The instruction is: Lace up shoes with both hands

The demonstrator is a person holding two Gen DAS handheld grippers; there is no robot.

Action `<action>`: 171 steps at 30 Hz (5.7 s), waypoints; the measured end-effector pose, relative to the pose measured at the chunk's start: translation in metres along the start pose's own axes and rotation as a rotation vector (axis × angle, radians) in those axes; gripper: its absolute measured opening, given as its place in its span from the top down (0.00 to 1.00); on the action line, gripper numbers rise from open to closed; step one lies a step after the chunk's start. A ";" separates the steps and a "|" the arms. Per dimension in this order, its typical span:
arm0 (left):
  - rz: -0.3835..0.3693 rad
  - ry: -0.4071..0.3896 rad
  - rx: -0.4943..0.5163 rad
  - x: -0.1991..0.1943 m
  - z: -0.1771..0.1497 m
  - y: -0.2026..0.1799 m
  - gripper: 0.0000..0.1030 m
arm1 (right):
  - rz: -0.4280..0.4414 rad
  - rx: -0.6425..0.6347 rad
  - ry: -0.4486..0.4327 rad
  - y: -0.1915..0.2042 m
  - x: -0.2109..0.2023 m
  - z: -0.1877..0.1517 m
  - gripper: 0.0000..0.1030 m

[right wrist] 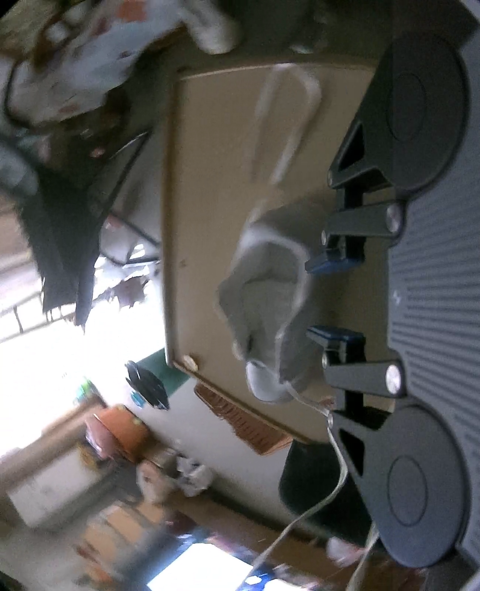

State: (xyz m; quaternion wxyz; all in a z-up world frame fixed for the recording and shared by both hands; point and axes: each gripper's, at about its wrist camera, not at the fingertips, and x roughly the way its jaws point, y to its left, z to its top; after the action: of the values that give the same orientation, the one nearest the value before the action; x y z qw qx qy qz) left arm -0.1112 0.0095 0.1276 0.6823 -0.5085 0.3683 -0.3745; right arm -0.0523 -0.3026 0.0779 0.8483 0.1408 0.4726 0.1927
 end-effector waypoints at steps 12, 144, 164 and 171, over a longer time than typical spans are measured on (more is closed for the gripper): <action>0.003 -0.143 -0.122 0.031 -0.007 0.031 0.99 | 0.102 0.552 -0.065 -0.064 -0.027 -0.053 0.70; 0.713 0.449 1.107 0.127 -0.040 0.082 0.99 | -0.051 0.404 0.067 -0.055 0.053 -0.047 0.69; 0.625 0.297 0.897 0.117 -0.042 0.085 0.99 | 0.124 0.585 0.062 -0.042 0.068 -0.049 0.95; 0.630 0.301 0.903 0.117 -0.039 0.086 0.94 | 0.134 0.582 0.040 -0.041 0.065 -0.051 0.98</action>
State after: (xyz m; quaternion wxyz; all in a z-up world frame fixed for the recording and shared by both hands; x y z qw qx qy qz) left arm -0.0821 -0.0929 0.0214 0.8507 0.0268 0.3988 -0.3414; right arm -0.0575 -0.3062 -0.0140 0.7483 0.4052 0.5141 0.1076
